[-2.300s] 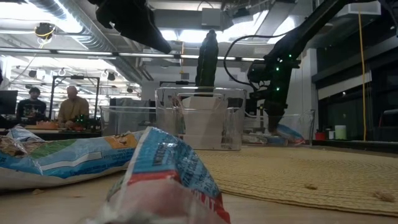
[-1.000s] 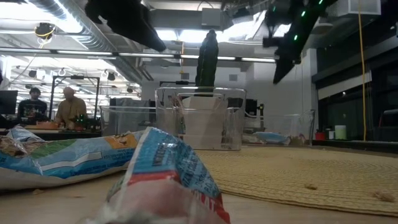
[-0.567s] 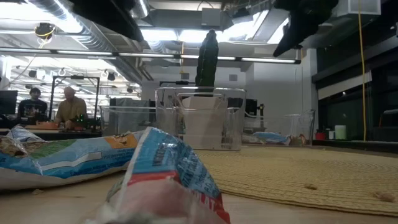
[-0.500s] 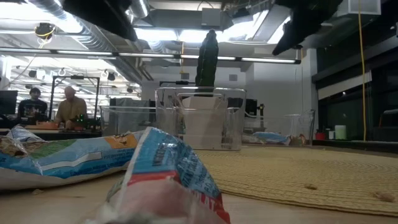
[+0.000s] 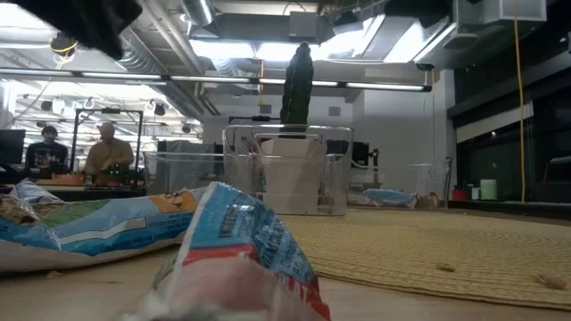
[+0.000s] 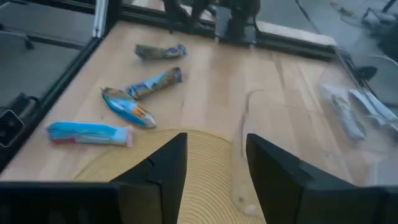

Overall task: Pick and place Granola Bars by type
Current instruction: Put the blue green granola bar into the middle transparent bin

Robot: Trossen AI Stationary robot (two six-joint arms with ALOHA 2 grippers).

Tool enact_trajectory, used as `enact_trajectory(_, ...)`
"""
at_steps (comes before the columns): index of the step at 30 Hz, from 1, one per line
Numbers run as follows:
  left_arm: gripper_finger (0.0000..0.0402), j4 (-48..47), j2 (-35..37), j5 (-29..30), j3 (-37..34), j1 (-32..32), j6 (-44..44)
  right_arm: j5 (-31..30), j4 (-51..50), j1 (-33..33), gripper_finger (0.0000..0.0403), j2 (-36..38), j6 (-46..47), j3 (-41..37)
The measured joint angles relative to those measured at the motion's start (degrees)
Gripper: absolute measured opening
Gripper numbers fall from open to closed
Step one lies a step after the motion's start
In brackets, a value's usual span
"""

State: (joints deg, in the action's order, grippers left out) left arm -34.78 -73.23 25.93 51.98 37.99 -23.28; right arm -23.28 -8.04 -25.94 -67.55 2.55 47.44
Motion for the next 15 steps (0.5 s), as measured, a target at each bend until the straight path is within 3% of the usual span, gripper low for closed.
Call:
enact_trajectory(4, 0.0132, 0.3, 0.0, -0.7, -2.8, 0.9, 0.3, -3.8, 0.1, -2.2, 0.0168, -2.7, -1.2, 0.0)
enact_trajectory(15, 0.0132, 1.8, 0.0, -2.9, -12.0, 0.8, -6.5, -4.3, 1.5, -2.0, 0.0168, -3.7, -1.5, 0.0)
